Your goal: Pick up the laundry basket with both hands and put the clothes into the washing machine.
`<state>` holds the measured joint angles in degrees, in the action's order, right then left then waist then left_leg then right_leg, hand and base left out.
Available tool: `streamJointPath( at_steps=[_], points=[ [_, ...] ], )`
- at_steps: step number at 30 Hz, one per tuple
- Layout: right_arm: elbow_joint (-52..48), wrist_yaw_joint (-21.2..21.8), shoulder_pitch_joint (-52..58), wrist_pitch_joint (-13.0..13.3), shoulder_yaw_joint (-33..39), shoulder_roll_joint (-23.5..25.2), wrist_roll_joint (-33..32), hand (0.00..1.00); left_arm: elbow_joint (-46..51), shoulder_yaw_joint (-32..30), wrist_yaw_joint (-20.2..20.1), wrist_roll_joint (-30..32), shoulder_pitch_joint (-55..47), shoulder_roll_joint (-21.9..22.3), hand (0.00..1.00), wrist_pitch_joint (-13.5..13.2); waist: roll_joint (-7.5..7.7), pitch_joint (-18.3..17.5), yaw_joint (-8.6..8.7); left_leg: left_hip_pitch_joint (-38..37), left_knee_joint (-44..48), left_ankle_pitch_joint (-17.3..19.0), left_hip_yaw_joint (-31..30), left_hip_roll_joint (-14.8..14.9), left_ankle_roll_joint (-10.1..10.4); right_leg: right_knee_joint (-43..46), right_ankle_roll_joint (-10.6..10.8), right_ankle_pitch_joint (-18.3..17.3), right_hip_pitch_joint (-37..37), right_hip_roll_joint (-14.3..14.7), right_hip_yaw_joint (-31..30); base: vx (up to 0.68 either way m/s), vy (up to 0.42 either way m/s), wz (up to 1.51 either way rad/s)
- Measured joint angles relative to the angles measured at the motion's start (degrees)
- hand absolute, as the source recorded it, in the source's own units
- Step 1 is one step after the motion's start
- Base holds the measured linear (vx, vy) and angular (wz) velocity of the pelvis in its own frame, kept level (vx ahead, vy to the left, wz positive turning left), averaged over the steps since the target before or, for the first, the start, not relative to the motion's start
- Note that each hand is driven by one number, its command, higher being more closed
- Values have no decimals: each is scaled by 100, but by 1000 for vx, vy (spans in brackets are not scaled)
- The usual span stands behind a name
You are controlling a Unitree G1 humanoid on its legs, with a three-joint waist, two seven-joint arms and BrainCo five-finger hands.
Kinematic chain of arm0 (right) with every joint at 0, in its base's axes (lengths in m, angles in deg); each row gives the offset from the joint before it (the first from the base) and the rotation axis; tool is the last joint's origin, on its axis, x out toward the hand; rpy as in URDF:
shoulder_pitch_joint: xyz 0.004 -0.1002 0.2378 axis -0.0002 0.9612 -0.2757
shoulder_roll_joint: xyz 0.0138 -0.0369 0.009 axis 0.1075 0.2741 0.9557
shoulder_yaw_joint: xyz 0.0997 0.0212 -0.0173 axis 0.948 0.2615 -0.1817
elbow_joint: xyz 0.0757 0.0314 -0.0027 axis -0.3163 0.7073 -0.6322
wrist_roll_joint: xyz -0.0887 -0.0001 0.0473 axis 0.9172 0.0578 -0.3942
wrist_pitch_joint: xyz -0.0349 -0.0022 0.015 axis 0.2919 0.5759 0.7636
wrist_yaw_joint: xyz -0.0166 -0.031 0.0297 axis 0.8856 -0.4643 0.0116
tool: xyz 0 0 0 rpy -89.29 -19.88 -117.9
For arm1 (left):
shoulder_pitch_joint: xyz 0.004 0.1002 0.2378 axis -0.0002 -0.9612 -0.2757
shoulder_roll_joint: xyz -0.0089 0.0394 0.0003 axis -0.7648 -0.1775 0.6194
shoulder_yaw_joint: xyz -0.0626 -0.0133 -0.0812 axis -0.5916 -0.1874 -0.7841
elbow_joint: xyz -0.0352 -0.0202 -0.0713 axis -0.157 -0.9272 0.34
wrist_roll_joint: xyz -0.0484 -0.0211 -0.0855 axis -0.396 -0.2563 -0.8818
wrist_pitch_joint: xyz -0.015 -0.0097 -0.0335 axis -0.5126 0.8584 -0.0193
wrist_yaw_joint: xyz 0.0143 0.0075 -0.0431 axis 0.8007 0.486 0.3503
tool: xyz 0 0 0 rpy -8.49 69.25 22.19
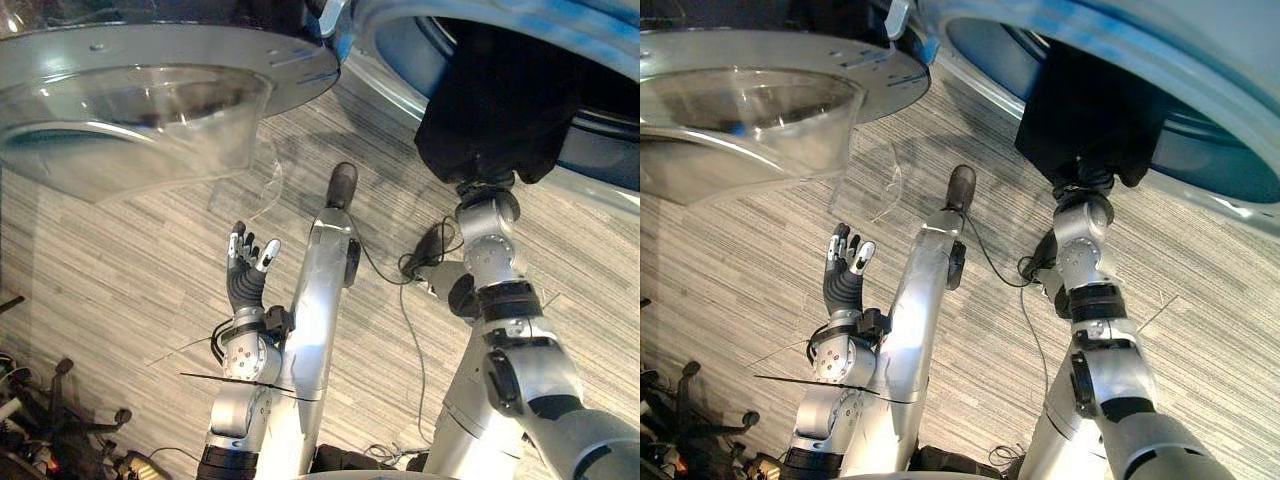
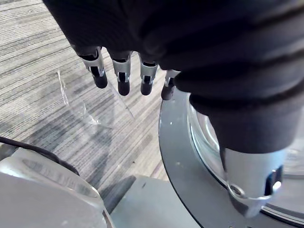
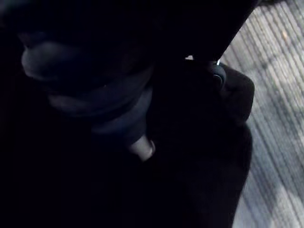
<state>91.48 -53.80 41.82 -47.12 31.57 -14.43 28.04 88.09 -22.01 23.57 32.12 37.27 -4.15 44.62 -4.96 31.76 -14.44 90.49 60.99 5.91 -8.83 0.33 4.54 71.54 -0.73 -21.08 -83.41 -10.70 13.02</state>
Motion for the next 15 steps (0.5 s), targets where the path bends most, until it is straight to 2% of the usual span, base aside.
streamJointPath(
  at_steps=[2, 3, 7, 8, 9, 10, 12, 13, 14, 15],
  points=[
    [-515, -155, 193, 134, -64, 241, 270, 100, 7, -105, 17, 3, 1, -1, 0, -4, 10, 5, 62, 0, -26, 0, 38, 72, 0, -61, 1, 27, 1, 63, -25, 11, 50, -12],
    [-907, -277, 341, 312, -144, 483, 449, 100, 5, -126, 66, 12, 1, -11, 0, 1, 13, 7, 129, -22, -84, 0, 84, 81, 1, -100, -5, 30, 1, 67, -64, 5, 38, -6],
    [-1193, -400, 479, 535, -264, 909, 583, 100, 2, -160, 112, 111, 4, -18, 0, 12, 98, 28, 133, -84, -234, -5, 147, 150, 9, -296, -10, 124, 17, 153, -121, 3, 50, -9],
    [-1424, -403, 694, 672, -353, 1071, 630, 100, -2, -163, 112, 118, 7, -29, 0, 33, 106, 29, 140, -106, -233, -10, 143, 160, 17, -329, -36, 185, 55, 190, -133, 5, 42, -7],
    [-1758, -336, 853, 875, -458, 1145, 775, 100, -5, -170, 115, 119, 6, -39, 0, 44, 107, 30, 154, -121, -233, -10, 143, 163, 17, -341, -33, 190, 77, 195, -134, 9, 44, -3],
    [-2693, -206, 1066, 1259, -711, 1259, 1011, 100, -35, -222, 126, 125, 5, -81, 0, 55, 141, 28, 244, -182, -251, -10, 140, 167, 17, -386, -28, 197, 149, 215, -140, 9, 46, -4],
    [-3737, 118, 1118, 1761, -984, 1370, 1299, 100, -159, -330, 133, 155, 16, -199, 0, 106, 315, 20, 416, -429, -328, -9, 188, 180, 15, -485, -3, 211, 345, 256, -216, 0, 49, -10],
    [-4094, 271, 1141, 1984, -1012, 1350, 1451, 100, -263, -331, 135, 188, 49, -262, 0, 122, 372, 9, 442, -592, -412, -9, 213, 184, 15, -577, 6, 216, 493, 256, -229, -2, 56, -9],
    [-4205, 351, 1299, 2063, -1042, 1365, 1422, 100, -401, -314, 136, 295, 123, -340, 0, 150, 463, 7, 478, -855, -673, -9, 269, 201, 16, -852, 37, 236, 734, 260, -228, 0, 46, -3],
    [-4102, 373, 1447, 2063, -1069, 1383, 1428, 100, -473, -288, 135, 340, 185, -349, 0, 161, 470, 9, 453, -935, -787, -8, 286, 205, 17, -975, 50, 244, 812, 260, -222, 18, 41, -2]
  ],
)
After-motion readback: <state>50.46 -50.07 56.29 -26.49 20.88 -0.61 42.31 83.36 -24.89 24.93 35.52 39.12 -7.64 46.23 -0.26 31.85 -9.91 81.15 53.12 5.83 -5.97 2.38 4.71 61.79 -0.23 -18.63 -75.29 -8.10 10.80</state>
